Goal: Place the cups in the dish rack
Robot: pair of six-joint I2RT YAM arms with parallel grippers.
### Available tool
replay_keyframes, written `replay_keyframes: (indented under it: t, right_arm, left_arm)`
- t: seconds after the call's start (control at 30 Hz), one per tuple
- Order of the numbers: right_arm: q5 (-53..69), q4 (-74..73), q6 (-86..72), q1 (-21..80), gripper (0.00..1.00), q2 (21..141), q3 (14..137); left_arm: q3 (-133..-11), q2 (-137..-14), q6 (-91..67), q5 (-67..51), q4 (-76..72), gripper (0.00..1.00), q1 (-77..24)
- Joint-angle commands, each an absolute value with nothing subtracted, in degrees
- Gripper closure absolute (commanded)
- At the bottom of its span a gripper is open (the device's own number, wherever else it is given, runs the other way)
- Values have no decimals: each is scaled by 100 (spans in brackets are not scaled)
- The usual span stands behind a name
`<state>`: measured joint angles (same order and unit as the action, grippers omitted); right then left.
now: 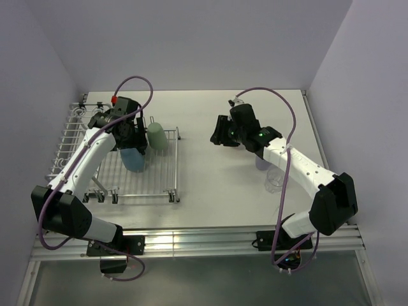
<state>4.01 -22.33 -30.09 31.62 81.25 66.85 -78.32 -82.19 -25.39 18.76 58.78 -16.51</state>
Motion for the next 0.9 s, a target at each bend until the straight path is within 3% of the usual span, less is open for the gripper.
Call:
replay_keyframes:
  t: [0.0,0.37,0.87]
  right_arm:
    - [18,-2373,-2883,3208,47,7937,6943]
    - [-2099,-3383,-2856,3147,46,7181,6531]
    - [-2198,-3621,-2786,2083,47,7048,5809]
  left_arm:
    - [-8226,-7998,-2645,2188,6108,11,-1810]
    - [-9483,-8024,-2646,2347,6328,11,-2504]
    - [-9571,-7945,-2417,1661,5722,11,-2742]
